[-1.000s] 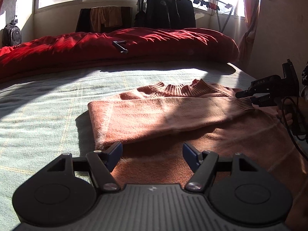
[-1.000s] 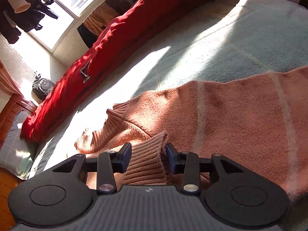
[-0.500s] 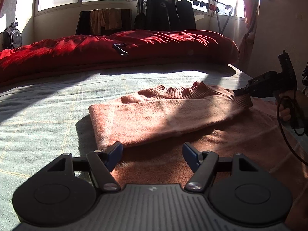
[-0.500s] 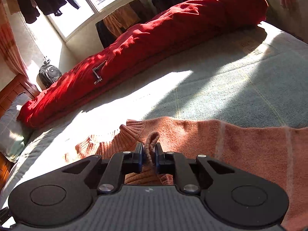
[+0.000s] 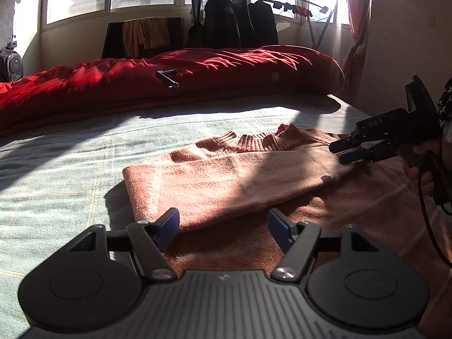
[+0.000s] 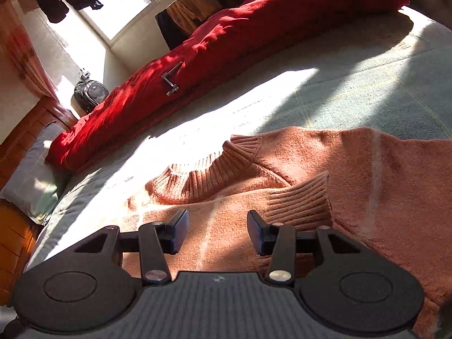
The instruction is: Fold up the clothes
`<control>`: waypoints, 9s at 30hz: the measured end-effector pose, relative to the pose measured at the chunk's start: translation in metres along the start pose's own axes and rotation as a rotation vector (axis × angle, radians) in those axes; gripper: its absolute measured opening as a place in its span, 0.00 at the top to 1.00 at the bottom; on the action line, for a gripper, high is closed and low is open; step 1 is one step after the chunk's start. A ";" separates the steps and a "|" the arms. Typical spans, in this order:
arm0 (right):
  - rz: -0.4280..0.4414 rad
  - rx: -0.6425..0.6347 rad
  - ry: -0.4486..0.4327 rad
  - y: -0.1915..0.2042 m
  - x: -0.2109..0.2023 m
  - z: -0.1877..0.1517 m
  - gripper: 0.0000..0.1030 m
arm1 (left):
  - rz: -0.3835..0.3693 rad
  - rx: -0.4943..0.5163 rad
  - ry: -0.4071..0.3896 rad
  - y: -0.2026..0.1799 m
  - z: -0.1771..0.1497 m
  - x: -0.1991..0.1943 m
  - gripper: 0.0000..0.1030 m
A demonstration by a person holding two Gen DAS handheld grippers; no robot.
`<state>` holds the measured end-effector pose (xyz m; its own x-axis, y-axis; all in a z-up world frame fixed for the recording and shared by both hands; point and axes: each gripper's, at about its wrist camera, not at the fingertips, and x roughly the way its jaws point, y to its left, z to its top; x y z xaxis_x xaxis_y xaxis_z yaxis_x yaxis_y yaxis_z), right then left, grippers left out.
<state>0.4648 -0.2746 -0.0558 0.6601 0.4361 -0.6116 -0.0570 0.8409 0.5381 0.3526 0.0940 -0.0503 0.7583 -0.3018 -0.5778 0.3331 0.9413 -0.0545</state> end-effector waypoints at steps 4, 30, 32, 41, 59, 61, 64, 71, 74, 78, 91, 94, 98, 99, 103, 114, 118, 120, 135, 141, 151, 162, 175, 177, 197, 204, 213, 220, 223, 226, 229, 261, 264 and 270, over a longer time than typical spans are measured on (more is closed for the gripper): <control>-0.069 0.029 -0.016 -0.001 -0.013 -0.013 0.52 | 0.002 -0.003 0.018 0.006 -0.004 0.002 0.31; -0.328 -0.321 0.102 0.048 -0.024 -0.099 0.03 | -0.065 0.076 0.190 -0.022 -0.039 0.016 0.25; -0.338 -0.358 0.097 0.051 -0.022 -0.104 0.00 | -0.048 0.058 0.183 -0.022 -0.045 0.004 0.24; -0.378 -0.475 0.102 0.056 -0.034 -0.132 0.00 | -0.015 0.041 0.215 -0.029 -0.067 -0.036 0.22; -0.460 -0.472 0.124 0.101 -0.087 -0.163 0.00 | -0.143 0.128 0.162 -0.027 -0.092 -0.061 0.17; -0.442 -0.519 0.154 0.115 -0.068 -0.167 0.00 | -0.151 0.129 0.160 -0.026 -0.093 -0.062 0.17; -0.414 -0.583 0.222 0.133 -0.037 -0.178 0.00 | -0.159 0.133 0.154 -0.023 -0.096 -0.067 0.17; -0.349 -0.577 0.242 0.127 -0.056 -0.209 0.00 | -0.209 0.139 0.140 -0.014 -0.105 -0.083 0.17; -0.339 -0.553 0.257 0.113 -0.084 -0.221 0.00 | -0.246 0.157 0.144 -0.015 -0.099 -0.085 0.17; -0.345 -0.502 0.265 0.100 -0.112 -0.235 0.00 | -0.330 0.203 0.123 -0.026 -0.086 -0.082 0.17; -0.432 -0.387 0.308 0.078 -0.161 -0.254 0.00 | -0.502 0.445 0.188 -0.087 -0.098 -0.055 0.14; -0.470 -0.388 0.291 0.075 -0.169 -0.249 0.00 | -0.497 0.412 0.200 -0.080 -0.094 -0.055 0.14; -0.493 -0.389 0.238 0.070 -0.171 -0.231 0.00 | -0.472 0.391 0.209 -0.080 -0.092 -0.052 0.12; -0.498 -0.389 0.225 0.068 -0.171 -0.226 0.00 | -0.464 0.390 0.211 -0.082 -0.093 -0.051 0.12; -0.477 -0.386 0.248 0.054 -0.156 -0.217 0.00 | -0.420 0.385 0.227 -0.089 -0.092 -0.053 0.10; -0.326 -0.228 0.049 -0.017 -0.206 -0.181 0.00 | -0.199 0.291 0.220 -0.116 -0.067 -0.049 0.10; -0.257 -0.064 -0.068 -0.068 -0.215 -0.133 0.00 | -0.125 0.215 0.186 -0.136 -0.053 -0.047 0.10; -0.207 -0.031 -0.086 -0.090 -0.214 -0.113 0.00 | -0.084 0.182 0.189 -0.146 -0.050 -0.045 0.10; -0.203 0.107 -0.135 -0.193 -0.143 0.014 0.00 | 0.061 0.151 0.298 -0.181 -0.038 -0.031 0.10; -0.183 0.127 -0.136 -0.214 -0.135 0.008 0.00 | 0.059 0.184 0.341 -0.186 -0.035 -0.017 0.10; -0.232 0.150 -0.180 -0.227 -0.161 0.003 0.00 | 0.009 0.238 0.359 -0.195 -0.032 -0.001 0.10; -0.193 0.428 -0.358 -0.280 -0.228 -0.018 0.00 | -0.008 0.183 0.337 -0.186 -0.027 0.002 0.10; -0.049 0.794 -0.524 -0.356 -0.241 -0.052 0.00 | -0.029 0.157 0.350 -0.184 -0.023 0.014 0.10; -0.036 0.810 -0.555 -0.364 -0.239 -0.050 0.00 | -0.030 0.154 0.351 -0.183 -0.024 0.015 0.10; -0.045 0.805 -0.583 -0.391 -0.222 -0.022 0.00 | -0.034 0.148 0.359 -0.183 -0.022 0.022 0.10; -0.150 0.766 -0.543 -0.388 -0.222 -0.035 0.45 | -0.030 0.121 0.352 -0.176 -0.021 0.023 0.11; -0.201 0.804 -0.506 -0.398 -0.222 -0.045 0.94 | -0.031 0.112 0.332 -0.172 -0.019 0.021 0.12; -0.290 0.722 -0.486 -0.376 -0.227 -0.032 0.93 | -0.015 0.053 0.292 -0.158 -0.016 0.009 0.12; -0.308 0.684 -0.486 -0.364 -0.231 -0.027 0.93 | -0.032 0.013 0.274 -0.150 -0.015 0.004 0.12; -0.313 0.648 -0.495 -0.351 -0.237 -0.020 0.93 | -0.043 -0.005 0.252 -0.144 -0.014 -0.001 0.11; -0.309 0.603 -0.500 -0.334 -0.244 -0.012 0.93 | -0.059 -0.016 0.219 -0.139 -0.013 -0.008 0.11; -0.184 0.174 -0.364 -0.054 -0.164 0.068 0.92 | -0.171 -0.099 -0.012 -0.040 -0.056 -0.098 0.10; -0.169 0.155 -0.347 -0.033 -0.150 0.066 0.92 | -0.165 -0.105 -0.016 -0.028 -0.061 -0.106 0.10; -0.139 0.118 -0.313 0.009 -0.121 0.063 0.92 | -0.148 -0.123 -0.039 -0.008 -0.064 -0.117 0.10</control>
<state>0.4320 -0.3399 0.0600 0.8541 0.1850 -0.4862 0.1247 0.8346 0.5366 0.2254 0.1311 -0.0347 0.7283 -0.4414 -0.5242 0.3730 0.8970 -0.2371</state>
